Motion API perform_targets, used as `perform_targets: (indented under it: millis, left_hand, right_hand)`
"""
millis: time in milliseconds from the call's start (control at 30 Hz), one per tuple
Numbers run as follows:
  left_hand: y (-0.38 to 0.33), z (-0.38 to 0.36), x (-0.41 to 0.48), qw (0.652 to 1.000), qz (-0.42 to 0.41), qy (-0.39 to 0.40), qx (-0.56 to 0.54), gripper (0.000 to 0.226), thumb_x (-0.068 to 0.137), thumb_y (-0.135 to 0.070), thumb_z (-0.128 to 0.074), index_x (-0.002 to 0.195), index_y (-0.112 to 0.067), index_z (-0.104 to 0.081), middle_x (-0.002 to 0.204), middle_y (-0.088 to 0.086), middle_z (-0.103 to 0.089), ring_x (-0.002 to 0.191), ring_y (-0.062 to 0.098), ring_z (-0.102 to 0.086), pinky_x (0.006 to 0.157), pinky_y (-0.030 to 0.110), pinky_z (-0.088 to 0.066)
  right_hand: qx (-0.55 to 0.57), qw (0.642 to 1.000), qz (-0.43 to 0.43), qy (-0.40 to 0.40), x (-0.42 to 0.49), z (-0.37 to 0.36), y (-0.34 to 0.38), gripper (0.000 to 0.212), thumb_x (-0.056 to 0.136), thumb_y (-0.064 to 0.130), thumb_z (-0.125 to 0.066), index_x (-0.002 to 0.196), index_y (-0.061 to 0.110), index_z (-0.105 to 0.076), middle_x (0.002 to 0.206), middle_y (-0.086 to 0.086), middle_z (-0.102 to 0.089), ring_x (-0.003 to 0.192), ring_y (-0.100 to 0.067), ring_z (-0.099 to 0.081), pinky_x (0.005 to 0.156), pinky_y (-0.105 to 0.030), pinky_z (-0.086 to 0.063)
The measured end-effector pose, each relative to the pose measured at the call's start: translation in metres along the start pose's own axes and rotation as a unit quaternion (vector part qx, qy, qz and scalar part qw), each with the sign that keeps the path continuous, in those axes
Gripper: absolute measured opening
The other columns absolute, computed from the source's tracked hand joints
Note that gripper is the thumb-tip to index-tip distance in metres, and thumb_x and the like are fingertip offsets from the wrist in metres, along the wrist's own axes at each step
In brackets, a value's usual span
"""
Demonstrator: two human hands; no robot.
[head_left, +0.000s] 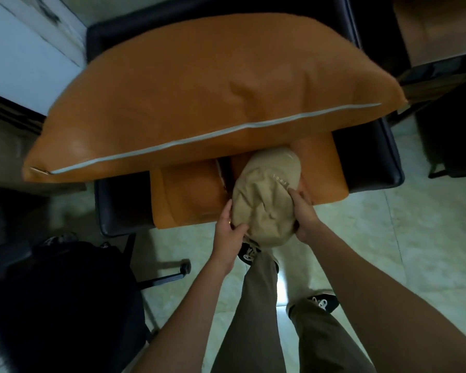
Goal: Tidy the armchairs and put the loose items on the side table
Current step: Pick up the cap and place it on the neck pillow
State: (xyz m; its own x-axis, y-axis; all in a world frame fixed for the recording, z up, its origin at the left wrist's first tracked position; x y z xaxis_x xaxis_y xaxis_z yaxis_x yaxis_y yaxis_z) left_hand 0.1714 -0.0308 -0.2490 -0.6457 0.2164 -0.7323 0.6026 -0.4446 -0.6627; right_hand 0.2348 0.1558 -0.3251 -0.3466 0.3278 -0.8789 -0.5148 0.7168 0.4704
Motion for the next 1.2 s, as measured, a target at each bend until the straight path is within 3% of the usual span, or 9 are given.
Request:
perform_targets:
  millis: [167,333,533,733,833,933,1033,1100,1200]
  left_hand:
    - [-0.003,-0.001,-0.05,0.999,-0.046,-0.012,0.023,0.076,0.091,0.007,-0.055,0.15,-0.036,-0.037,0.127,-0.024,-0.056,0.117,0.001,-0.059,0.097,0.027,-0.054]
    - [-0.015,-0.016,-0.104,0.993,-0.094,0.023,0.067,0.074,0.09,-0.002,-0.067,0.149,-0.037,-0.038,0.135,-0.021,-0.054,0.12,-0.001,-0.057,0.088,0.016,-0.053]
    - [-0.072,-0.054,-0.167,0.962,-0.217,0.036,0.161,0.062,0.093,-0.024,-0.068,0.141,-0.047,-0.037,0.147,-0.014,-0.041,0.128,0.001,-0.049,0.095,0.024,-0.052]
    - [-0.185,-0.144,-0.226,0.857,-0.414,0.102,0.289,0.066,0.089,-0.05,-0.066,0.148,-0.04,-0.037,0.152,-0.022,-0.033,0.141,0.0,-0.032,0.113,0.03,-0.033]
    - [-0.228,-0.188,-0.246,0.837,-0.38,0.163,0.358,0.067,0.086,-0.047,-0.071,0.146,-0.037,-0.042,0.143,-0.016,-0.048,0.13,0.002,-0.045,0.106,0.024,-0.038]
    - [-0.248,-0.212,-0.256,0.867,-0.282,0.268,0.311,0.038,0.087,-0.036,-0.074,0.123,-0.028,-0.065,0.114,-0.009,-0.07,0.103,0.006,-0.066,0.083,0.02,-0.054]
    - [-0.254,-0.217,-0.254,0.907,-0.268,0.265,0.185,0.03,0.087,-0.024,-0.075,0.116,-0.016,-0.07,0.108,0.002,-0.074,0.101,0.018,-0.07,0.081,0.029,-0.058]
    - [-0.256,-0.219,-0.25,0.923,-0.289,0.228,0.111,0.032,0.085,-0.026,-0.076,0.115,-0.016,-0.07,0.111,0.005,-0.073,0.104,0.025,-0.068,0.085,0.037,-0.058]
    - [-0.256,-0.223,-0.242,0.945,-0.264,0.19,-0.006,0.033,0.087,-0.023,-0.073,0.119,-0.018,-0.065,0.119,0.006,-0.069,0.108,0.028,-0.066,0.085,0.041,-0.057]
  right_hand:
    - [0.088,0.993,0.043,0.066,-0.031,0.029,-0.021,0.05,0.092,0.032,-0.069,0.14,0.029,-0.053,0.128,0.0,-0.069,0.114,-0.023,-0.068,0.098,-0.045,-0.054]
    - [0.099,0.989,0.103,0.042,-0.097,0.091,-0.002,0.095,0.072,0.054,-0.083,0.152,0.025,-0.04,0.144,-0.003,-0.057,0.124,-0.022,-0.062,0.105,-0.047,-0.05]
    - [-0.053,0.969,0.237,0.055,-0.192,0.186,0.064,0.074,0.081,0.048,-0.075,0.148,0.037,-0.044,0.141,0.001,-0.059,0.121,-0.017,-0.063,0.101,-0.041,-0.052]
    - [-0.306,0.892,0.3,0.145,-0.292,0.252,0.144,0.063,0.091,0.04,-0.07,0.145,0.054,-0.04,0.14,0.017,-0.047,0.121,0.002,-0.05,0.101,-0.028,-0.042]
    - [-0.343,0.865,0.306,0.202,-0.328,0.267,0.178,0.064,0.091,0.036,-0.071,0.146,0.05,-0.04,0.138,0.018,-0.054,0.12,-0.003,-0.058,0.098,-0.024,-0.048]
    - [-0.347,0.85,0.332,0.215,-0.351,0.279,0.208,0.065,0.091,0.029,-0.073,0.148,0.037,-0.044,0.134,0.015,-0.06,0.117,-0.003,-0.063,0.099,-0.027,-0.052]
    - [-0.393,0.817,0.401,0.128,-0.355,0.289,0.229,0.059,0.089,0.035,-0.074,0.143,0.036,-0.051,0.128,0.015,-0.06,0.115,-0.005,-0.061,0.102,-0.034,-0.051]
    - [-0.382,0.795,0.47,-0.018,-0.352,0.297,0.238,0.053,0.091,0.04,-0.07,0.141,0.035,-0.053,0.127,0.014,-0.052,0.118,-0.003,-0.053,0.105,-0.032,-0.046]
    - [-0.246,0.767,0.54,-0.245,-0.359,0.303,0.225,0.043,0.095,0.037,-0.065,0.136,0.03,-0.056,0.131,0.009,-0.047,0.121,-0.005,-0.045,0.099,-0.017,-0.035]
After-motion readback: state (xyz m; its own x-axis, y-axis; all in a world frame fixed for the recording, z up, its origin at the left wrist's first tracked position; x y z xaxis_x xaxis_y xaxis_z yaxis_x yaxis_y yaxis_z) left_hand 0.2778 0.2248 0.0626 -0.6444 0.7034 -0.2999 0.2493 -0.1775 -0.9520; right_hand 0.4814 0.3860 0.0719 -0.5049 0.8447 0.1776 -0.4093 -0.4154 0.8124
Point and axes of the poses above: each hand's wrist, its own x-axis towards the middle knuckle, its own z-axis out of the back of the hand, y = z × x, the point moved 2 cm from there along x, towards the middle knuckle
